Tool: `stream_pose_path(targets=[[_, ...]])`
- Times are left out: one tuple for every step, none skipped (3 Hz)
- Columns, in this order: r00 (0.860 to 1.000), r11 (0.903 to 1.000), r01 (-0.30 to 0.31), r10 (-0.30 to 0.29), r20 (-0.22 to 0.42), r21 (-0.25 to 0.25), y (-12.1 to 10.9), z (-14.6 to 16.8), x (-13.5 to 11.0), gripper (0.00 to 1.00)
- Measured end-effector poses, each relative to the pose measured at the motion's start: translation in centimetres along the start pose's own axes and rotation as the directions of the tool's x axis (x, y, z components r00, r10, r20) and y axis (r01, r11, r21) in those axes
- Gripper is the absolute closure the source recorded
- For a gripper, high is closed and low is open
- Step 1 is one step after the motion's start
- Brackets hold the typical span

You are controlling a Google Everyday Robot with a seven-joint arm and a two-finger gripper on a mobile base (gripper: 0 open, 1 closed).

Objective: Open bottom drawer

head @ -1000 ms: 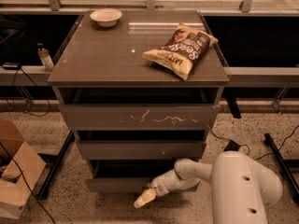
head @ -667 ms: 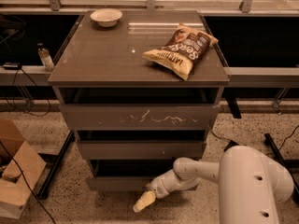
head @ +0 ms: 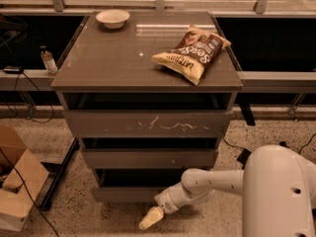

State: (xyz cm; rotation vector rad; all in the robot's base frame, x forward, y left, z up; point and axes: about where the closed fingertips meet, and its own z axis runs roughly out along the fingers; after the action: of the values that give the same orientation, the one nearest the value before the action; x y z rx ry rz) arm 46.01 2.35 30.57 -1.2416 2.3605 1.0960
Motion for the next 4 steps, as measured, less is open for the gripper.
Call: stream_pose_path(targets=[[0.999,0.9994,0.010,-0.011,0.030,0.033,-2.2,-0.5,-0.4,0.00],[0.998,0.9994,0.012,-0.014,0.066,0.033,-5.2,-0.9,-0.8,0.00],[0.995,0.9991,0.012,-0.016,0.095,0.041,-9.4,-2.0,-2.2,0.00],[0.994,0.9988,0.011,-0.016,0.110,0.049,-11.3,-2.9,-2.9,0.00]])
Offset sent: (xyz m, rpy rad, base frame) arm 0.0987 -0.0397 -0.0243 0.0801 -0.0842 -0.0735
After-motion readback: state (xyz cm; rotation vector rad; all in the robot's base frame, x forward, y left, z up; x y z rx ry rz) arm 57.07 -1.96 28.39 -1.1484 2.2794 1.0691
